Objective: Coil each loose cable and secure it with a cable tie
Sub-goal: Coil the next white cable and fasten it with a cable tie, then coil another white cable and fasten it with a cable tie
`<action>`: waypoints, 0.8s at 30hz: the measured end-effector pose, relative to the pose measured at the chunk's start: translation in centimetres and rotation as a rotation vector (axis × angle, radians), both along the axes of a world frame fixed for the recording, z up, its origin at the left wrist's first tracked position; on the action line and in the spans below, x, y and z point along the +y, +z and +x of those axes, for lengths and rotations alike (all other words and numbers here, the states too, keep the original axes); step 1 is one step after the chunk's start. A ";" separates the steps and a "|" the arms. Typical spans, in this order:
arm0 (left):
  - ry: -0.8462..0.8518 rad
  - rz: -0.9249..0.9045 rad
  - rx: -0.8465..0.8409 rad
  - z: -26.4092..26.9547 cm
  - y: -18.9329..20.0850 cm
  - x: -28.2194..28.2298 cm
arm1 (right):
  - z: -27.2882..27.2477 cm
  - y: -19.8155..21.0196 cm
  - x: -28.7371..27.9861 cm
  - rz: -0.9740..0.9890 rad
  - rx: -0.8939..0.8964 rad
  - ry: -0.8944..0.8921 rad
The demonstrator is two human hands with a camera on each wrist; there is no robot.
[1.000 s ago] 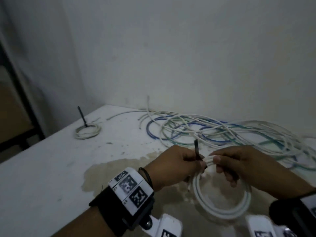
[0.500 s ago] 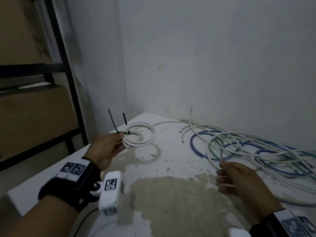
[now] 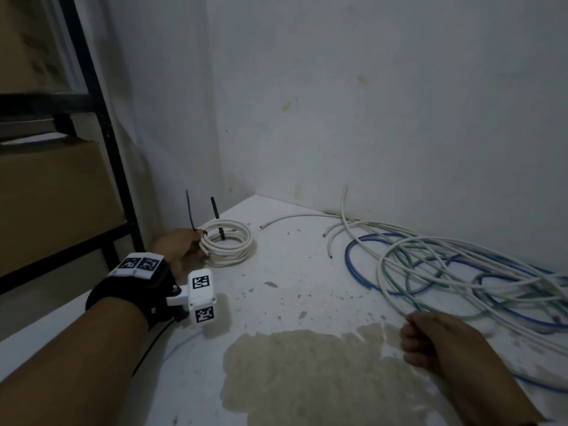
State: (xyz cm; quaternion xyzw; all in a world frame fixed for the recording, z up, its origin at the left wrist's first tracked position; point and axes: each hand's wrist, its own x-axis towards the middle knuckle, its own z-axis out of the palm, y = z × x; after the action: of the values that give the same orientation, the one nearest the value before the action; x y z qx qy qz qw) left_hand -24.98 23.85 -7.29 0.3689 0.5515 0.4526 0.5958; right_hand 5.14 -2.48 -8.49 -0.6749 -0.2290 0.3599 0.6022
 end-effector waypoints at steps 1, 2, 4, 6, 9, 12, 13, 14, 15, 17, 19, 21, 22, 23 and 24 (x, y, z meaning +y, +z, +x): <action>0.030 0.023 0.042 0.2 -0.1 0.1 | 0.0 0.0 0.0 0.004 -0.004 0.003; 0.061 0.043 0.092 0.3 -0.3 0.2 | 0.0 -0.1 0.0 0.010 -0.005 0.006; 0.108 0.064 0.216 0.2 -0.4 0.3 | 0.1 -0.1 -0.1 0.019 -0.007 0.014; 0.107 0.092 0.384 0.1 -0.5 0.4 | 0.1 -0.1 -0.1 0.023 -0.006 0.020; 0.095 0.123 0.571 0.4 -0.4 0.2 | 0.1 -0.3 -0.2 0.041 -0.003 0.020; 0.104 0.148 0.579 0.3 -0.3 -0.1 | 0.2 -0.4 -0.3 0.048 0.013 0.022; 0.116 0.161 0.572 0.1 -0.1 -0.5 | 0.2 -0.5 -0.3 0.049 0.019 0.024; 0.155 0.190 0.565 -0.2 0.1 -0.8 | 0.3 -0.6 -0.3 0.050 0.019 0.024; 0.224 0.229 0.558 -0.3 0.4 -1.3 | 0.4 -0.8 -0.3 0.052 0.019 0.024; 0.416 0.313 0.509 -0.3 1.3 -2.6 | 0.6 -1.0 -0.3 0.059 0.021 0.025; 0.528 0.398 0.359 1.1 2.7 -5.0 | 0.7 -1.3 -0.3 0.074 0.053 0.030; 0.381 0.478 0.196 3.8 3.8 -8.0 | 0.8 -1.3 -0.3 0.095 0.110 0.047; 0.242 0.480 0.132 5.6 4.1 -9.9 | 0.9 -1.2 -0.4 0.102 0.127 0.055; 0.117 0.460 0.046 7.5 4.3 -11.7 | 0.9 -1.0 -0.6 0.105 0.124 0.062; 0.021 0.408 -0.058 9.3 4.3 -13.3 | 1.1 -0.6 -0.9 0.101 0.091 0.068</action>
State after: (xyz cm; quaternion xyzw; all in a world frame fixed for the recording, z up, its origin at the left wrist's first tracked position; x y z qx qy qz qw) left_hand -15.64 10.51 -3.00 0.4628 0.4347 0.5718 0.5195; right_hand 6.20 -3.35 -9.05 -0.6185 -0.2420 0.3986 0.6325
